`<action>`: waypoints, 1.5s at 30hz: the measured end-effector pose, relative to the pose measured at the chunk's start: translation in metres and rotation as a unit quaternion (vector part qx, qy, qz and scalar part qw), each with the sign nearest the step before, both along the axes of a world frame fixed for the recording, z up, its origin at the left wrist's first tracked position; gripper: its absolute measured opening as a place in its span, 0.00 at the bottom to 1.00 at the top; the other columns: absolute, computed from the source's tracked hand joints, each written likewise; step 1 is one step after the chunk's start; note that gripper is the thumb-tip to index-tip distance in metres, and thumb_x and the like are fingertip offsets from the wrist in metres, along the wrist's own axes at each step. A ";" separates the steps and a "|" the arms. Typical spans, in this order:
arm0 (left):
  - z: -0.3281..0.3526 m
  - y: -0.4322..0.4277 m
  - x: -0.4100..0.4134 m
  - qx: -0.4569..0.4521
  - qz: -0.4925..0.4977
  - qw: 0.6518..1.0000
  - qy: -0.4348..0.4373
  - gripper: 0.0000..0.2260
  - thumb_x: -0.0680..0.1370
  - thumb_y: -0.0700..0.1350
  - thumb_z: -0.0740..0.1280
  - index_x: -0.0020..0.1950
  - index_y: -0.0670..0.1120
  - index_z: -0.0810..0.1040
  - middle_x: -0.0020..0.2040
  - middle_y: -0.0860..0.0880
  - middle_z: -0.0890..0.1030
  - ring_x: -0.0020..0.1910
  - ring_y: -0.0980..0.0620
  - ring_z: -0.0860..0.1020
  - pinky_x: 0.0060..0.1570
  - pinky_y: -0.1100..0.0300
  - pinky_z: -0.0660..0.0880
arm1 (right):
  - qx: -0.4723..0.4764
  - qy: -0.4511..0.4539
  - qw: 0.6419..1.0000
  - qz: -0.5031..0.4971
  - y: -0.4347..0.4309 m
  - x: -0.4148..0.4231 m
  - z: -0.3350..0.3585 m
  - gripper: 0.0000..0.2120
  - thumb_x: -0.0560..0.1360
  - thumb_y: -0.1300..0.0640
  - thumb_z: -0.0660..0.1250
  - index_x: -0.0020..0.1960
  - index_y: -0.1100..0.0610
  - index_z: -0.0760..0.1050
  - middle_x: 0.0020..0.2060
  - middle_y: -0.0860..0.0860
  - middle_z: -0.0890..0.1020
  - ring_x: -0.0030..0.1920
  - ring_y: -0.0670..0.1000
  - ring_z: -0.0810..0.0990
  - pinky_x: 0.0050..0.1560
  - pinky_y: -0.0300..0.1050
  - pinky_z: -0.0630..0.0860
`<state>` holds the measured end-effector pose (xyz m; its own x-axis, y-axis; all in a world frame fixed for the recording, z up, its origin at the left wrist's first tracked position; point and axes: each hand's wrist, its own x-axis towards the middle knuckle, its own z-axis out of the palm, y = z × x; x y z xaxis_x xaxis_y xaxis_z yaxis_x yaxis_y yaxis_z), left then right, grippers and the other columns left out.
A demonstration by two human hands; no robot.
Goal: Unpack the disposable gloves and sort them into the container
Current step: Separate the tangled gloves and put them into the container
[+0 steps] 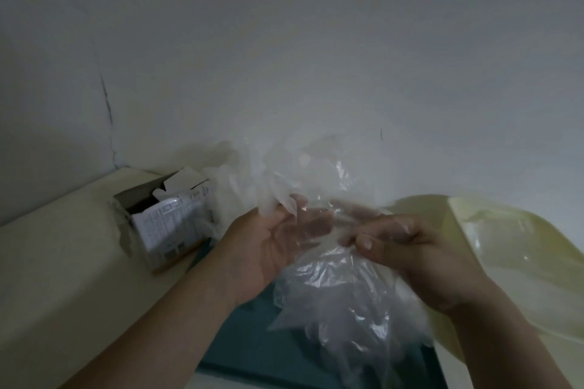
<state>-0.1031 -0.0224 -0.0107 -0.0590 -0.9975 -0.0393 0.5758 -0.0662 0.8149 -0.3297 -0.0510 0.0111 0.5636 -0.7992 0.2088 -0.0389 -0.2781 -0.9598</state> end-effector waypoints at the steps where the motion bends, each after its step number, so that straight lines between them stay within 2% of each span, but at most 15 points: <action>1: 0.000 0.002 -0.002 0.001 -0.007 1.000 0.003 0.07 0.80 0.41 0.67 0.49 0.42 0.84 0.54 0.37 0.87 0.50 0.43 0.88 0.49 0.51 0.86 | -0.001 -0.021 1.000 0.018 -0.001 0.000 0.000 0.18 0.69 0.47 0.80 0.50 0.60 0.88 0.62 0.54 0.85 0.70 0.52 0.78 0.67 0.55 0.74; 4: -0.003 0.000 -0.002 0.030 -0.007 1.000 -0.005 0.08 0.75 0.45 0.71 0.50 0.44 0.86 0.54 0.39 0.87 0.50 0.42 0.86 0.52 0.46 0.82 | 0.017 -0.059 0.998 0.024 0.000 0.003 0.003 0.15 0.74 0.58 0.74 0.55 0.68 0.84 0.64 0.58 0.83 0.69 0.57 0.79 0.67 0.57 0.72; 7: -0.006 -0.005 -0.001 0.056 -0.007 0.998 -0.016 0.18 0.75 0.45 0.74 0.62 0.39 0.83 0.62 0.37 0.80 0.57 0.38 0.77 0.63 0.41 0.74 | 0.039 -0.071 0.995 -0.049 0.003 0.005 0.004 0.08 0.76 0.60 0.72 0.52 0.63 0.86 0.51 0.62 0.87 0.53 0.60 0.87 0.58 0.55 0.77; 9: -0.007 -0.006 -0.001 0.062 -0.011 0.996 -0.064 0.13 0.80 0.39 0.68 0.62 0.34 0.81 0.60 0.31 0.80 0.54 0.42 0.80 0.59 0.48 0.79 | 0.011 -0.068 0.991 -0.112 0.006 0.006 0.006 0.06 0.76 0.61 0.71 0.47 0.60 0.87 0.44 0.61 0.88 0.47 0.58 0.87 0.54 0.52 0.78; 12: -0.001 -0.007 0.010 0.081 0.102 0.976 -0.177 0.10 0.85 0.35 0.60 0.60 0.31 0.79 0.51 0.34 0.81 0.44 0.51 0.84 0.38 0.59 0.80 | -0.037 -0.033 0.986 -0.157 0.009 0.007 0.011 0.05 0.76 0.63 0.73 0.46 0.57 0.88 0.43 0.55 0.89 0.48 0.55 0.88 0.56 0.52 0.81; 16: 0.005 -0.012 0.033 0.062 0.279 0.937 -0.199 0.10 0.83 0.42 0.64 0.62 0.44 0.82 0.58 0.41 0.84 0.54 0.43 0.83 0.37 0.60 0.77 | -0.078 0.021 0.986 -0.143 0.015 0.004 0.017 0.06 0.76 0.63 0.74 0.45 0.56 0.89 0.43 0.53 0.89 0.49 0.54 0.88 0.60 0.58 0.81; 19: 0.024 0.003 0.043 -0.086 0.383 0.880 -0.266 0.07 0.84 0.47 0.65 0.55 0.52 0.82 0.56 0.52 0.85 0.58 0.50 0.83 0.53 0.57 0.81 | -0.135 0.087 0.982 -0.101 0.017 -0.001 0.023 0.05 0.76 0.61 0.75 0.44 0.54 0.89 0.42 0.52 0.89 0.47 0.55 0.87 0.58 0.63 0.81; 21: 0.038 0.017 0.041 -0.201 0.325 0.848 -0.367 0.06 0.83 0.48 0.69 0.59 0.56 0.81 0.58 0.59 0.84 0.60 0.61 0.81 0.61 0.61 0.78 | -0.144 0.108 0.983 -0.045 0.017 -0.004 0.024 0.04 0.77 0.59 0.75 0.45 0.55 0.88 0.43 0.54 0.88 0.47 0.59 0.87 0.56 0.67 0.80; 25: 0.053 0.031 0.015 -0.273 -0.004 0.789 -0.550 0.34 0.74 0.48 0.80 0.77 0.59 0.70 0.69 0.62 0.79 0.73 0.61 0.73 0.77 0.54 0.66 | -0.112 0.071 0.989 0.072 0.023 0.003 0.031 0.06 0.75 0.63 0.71 0.48 0.62 0.87 0.44 0.58 0.88 0.47 0.60 0.86 0.53 0.54 0.81; 28: 0.064 0.032 -0.002 -0.210 -0.129 0.819 -0.518 0.39 0.73 0.44 0.81 0.80 0.56 0.67 0.61 0.55 0.85 0.68 0.59 0.78 0.76 0.55 0.66 | -0.076 0.051 0.991 0.097 0.025 -0.002 0.037 0.07 0.73 0.67 0.70 0.45 0.61 0.87 0.42 0.58 0.87 0.46 0.56 0.86 0.53 0.47 0.79; 31: 0.076 0.028 -0.013 -0.184 -0.175 0.813 -0.523 0.33 0.74 0.37 0.79 0.77 0.52 0.72 0.54 0.50 0.86 0.58 0.54 0.84 0.63 0.57 0.77 | -0.072 0.044 0.995 0.061 0.031 -0.022 0.050 0.05 0.71 0.65 0.71 0.42 0.62 0.86 0.39 0.59 0.85 0.42 0.54 0.83 0.49 0.46 0.77; 34: 0.082 0.027 -0.037 -0.195 -0.183 0.793 -0.547 0.22 0.73 0.39 0.80 0.66 0.53 0.82 0.56 0.44 0.87 0.58 0.42 0.84 0.63 0.44 0.80 | -0.062 0.052 0.996 0.047 0.040 -0.047 0.069 0.06 0.71 0.65 0.70 0.40 0.60 0.85 0.35 0.57 0.82 0.37 0.53 0.81 0.42 0.43 0.75; 38: 0.089 0.026 -0.066 -0.157 -0.152 0.795 -0.566 0.09 0.71 0.39 0.81 0.48 0.40 0.84 0.44 0.42 0.87 0.43 0.48 0.86 0.49 0.50 0.85 | -0.090 0.168 0.981 -0.024 0.042 -0.086 0.095 0.06 0.78 0.62 0.71 0.46 0.65 0.84 0.39 0.66 0.82 0.37 0.55 0.77 0.39 0.45 0.73; 40: 0.090 0.024 -0.073 -0.145 -0.128 0.808 -0.556 0.13 0.72 0.41 0.81 0.41 0.38 0.79 0.36 0.40 0.83 0.35 0.48 0.83 0.40 0.53 0.84 | -0.074 0.182 0.974 -0.110 0.039 -0.114 0.105 0.06 0.80 0.62 0.70 0.49 0.62 0.85 0.42 0.65 0.85 0.35 0.56 0.79 0.35 0.45 0.75; 45: 0.089 0.019 -0.078 -0.112 -0.039 0.848 -0.516 0.08 0.75 0.44 0.79 0.46 0.41 0.84 0.38 0.45 0.86 0.29 0.51 0.80 0.32 0.57 0.79 | -0.100 0.247 0.908 -0.322 0.005 -0.168 0.094 0.07 0.80 0.56 0.69 0.49 0.59 0.82 0.33 0.56 0.86 0.22 0.51 0.72 0.23 0.40 0.69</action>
<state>-0.1811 -0.0031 0.0784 -0.1760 -0.9811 0.0801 -0.4513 0.1527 0.8792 -0.4975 -0.0457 0.1053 0.0570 -0.9704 0.2348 -0.6679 -0.2119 -0.7135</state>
